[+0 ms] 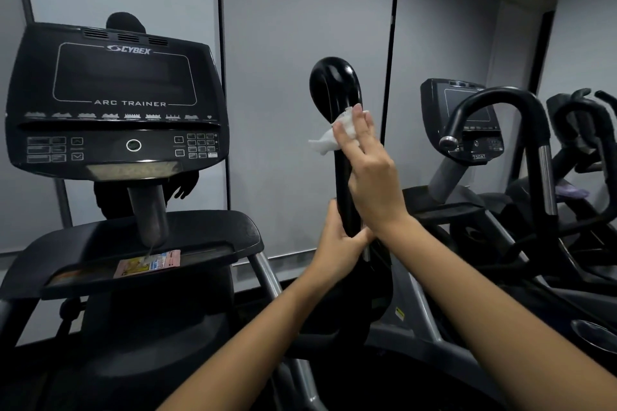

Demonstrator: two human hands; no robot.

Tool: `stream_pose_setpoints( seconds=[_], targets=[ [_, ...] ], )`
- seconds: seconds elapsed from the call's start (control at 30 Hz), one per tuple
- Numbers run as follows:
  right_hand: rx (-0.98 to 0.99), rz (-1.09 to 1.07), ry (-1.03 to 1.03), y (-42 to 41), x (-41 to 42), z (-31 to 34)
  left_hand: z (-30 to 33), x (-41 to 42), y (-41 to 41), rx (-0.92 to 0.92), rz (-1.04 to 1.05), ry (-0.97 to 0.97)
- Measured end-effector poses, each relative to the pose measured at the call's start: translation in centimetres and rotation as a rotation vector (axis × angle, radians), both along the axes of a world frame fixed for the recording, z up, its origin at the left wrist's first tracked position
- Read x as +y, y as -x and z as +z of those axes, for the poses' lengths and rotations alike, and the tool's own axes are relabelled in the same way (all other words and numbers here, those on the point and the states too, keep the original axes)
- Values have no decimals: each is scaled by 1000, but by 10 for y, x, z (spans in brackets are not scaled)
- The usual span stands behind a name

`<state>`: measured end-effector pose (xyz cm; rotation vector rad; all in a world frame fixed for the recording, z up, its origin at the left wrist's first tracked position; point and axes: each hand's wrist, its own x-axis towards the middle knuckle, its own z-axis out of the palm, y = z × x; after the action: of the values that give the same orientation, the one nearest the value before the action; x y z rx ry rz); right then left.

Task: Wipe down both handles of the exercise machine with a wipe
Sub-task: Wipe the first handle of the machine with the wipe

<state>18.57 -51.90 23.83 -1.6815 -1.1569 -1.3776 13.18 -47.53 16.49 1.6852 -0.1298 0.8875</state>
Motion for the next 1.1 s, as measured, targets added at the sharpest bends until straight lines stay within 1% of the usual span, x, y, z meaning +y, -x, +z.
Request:
stream_pose_setpoints(
  seconds=[0.07,0.17,0.23,0.3,0.4,0.47,0.5,0.53,0.57,0.63,0.7,0.77,0.87,0.93,1.0,1.07,1.1],
  targets=[
    [-95,-7,17,-11,-2,9,-1,2,-2,-7,-9,-6],
    [-199,40,73,-25,-8,25,-2,2,-2,12,-28,-7],
    [-201,57,62,-27,-7,47,-3,3,-2,18,-15,-22],
    [-102,76,55,-22,-2,76,-4,4,0,31,-9,-25],
    [124,127,87,-15,3,122,-2,5,2,48,-33,-38],
    [242,169,-34,-19,3,135,0,7,2,64,-40,-33],
    [243,197,-130,-18,1,133,1,9,1,80,-36,-24],
    [190,216,-216,-12,-3,122,3,10,0,101,-23,-19],
    [98,238,-251,-7,-5,106,8,10,-1,113,-4,-4],
    [-85,233,-159,-3,-10,65,19,7,-3,92,20,64],
    [-185,151,-36,-8,-12,41,27,1,-5,34,28,142],
    [-230,115,8,-20,-12,44,28,-4,-8,-12,49,176],
    [-304,81,-1,-25,-9,64,24,-6,-12,-50,65,187],
    [-288,61,3,-22,-4,81,24,-6,-13,-64,64,195],
    [-216,12,39,-21,5,101,24,-6,-13,-56,73,194],
    [-77,-22,89,-26,15,126,24,-6,-12,-48,81,181],
    [35,26,83,-27,19,137,25,-6,-11,-47,77,171]
  ],
)
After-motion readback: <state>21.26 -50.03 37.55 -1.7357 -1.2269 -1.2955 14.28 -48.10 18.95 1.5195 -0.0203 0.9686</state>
